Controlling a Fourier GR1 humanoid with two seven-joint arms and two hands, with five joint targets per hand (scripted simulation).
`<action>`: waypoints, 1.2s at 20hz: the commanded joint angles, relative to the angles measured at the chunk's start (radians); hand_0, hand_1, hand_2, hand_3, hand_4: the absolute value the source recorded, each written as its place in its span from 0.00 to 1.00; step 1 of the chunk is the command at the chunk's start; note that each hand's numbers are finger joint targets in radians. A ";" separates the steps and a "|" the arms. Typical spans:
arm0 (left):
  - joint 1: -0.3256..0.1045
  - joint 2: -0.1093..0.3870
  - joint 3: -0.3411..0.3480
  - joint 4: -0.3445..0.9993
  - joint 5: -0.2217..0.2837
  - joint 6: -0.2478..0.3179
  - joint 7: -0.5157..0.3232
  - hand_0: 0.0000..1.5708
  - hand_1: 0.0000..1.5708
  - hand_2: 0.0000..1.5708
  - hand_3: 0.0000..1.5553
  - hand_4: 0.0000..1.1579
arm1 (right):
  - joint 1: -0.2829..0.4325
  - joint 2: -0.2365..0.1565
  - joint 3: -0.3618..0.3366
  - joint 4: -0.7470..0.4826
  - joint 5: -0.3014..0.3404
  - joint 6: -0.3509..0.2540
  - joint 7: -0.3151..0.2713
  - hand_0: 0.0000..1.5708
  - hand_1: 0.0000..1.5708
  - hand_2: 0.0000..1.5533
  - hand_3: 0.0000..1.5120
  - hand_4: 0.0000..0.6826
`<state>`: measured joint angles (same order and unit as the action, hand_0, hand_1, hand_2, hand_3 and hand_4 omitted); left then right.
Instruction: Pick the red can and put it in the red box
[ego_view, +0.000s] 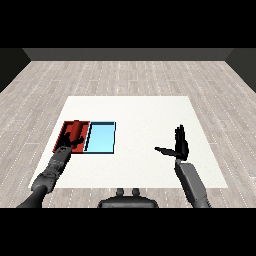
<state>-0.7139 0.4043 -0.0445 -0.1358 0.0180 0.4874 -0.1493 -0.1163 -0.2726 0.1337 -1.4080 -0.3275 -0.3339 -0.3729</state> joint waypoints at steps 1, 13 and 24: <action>-0.020 0.033 0.034 0.083 0.021 -0.020 0.071 0.58 0.58 0.58 0.09 0.61 | -0.058 0.025 -0.015 0.064 0.001 -0.003 -0.017 0.00 0.00 0.00 0.00 0.00; -0.036 0.040 0.025 0.106 0.000 -0.119 0.107 0.00 0.00 0.00 0.00 0.00 | -0.029 0.038 -0.028 0.010 -0.010 0.021 -0.034 0.00 0.00 0.00 0.00 0.00; -0.008 0.044 0.192 -0.155 0.173 -0.262 -0.306 0.43 0.43 0.24 0.00 0.00 | -0.003 0.039 -0.015 -0.015 -0.029 0.103 -0.055 0.00 0.00 0.00 0.00 0.00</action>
<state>-0.7280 0.4756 0.1008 -0.2014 0.1356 0.3085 -0.3413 -0.1266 -0.2406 0.1014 -1.4112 -0.3526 -0.2583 -0.4273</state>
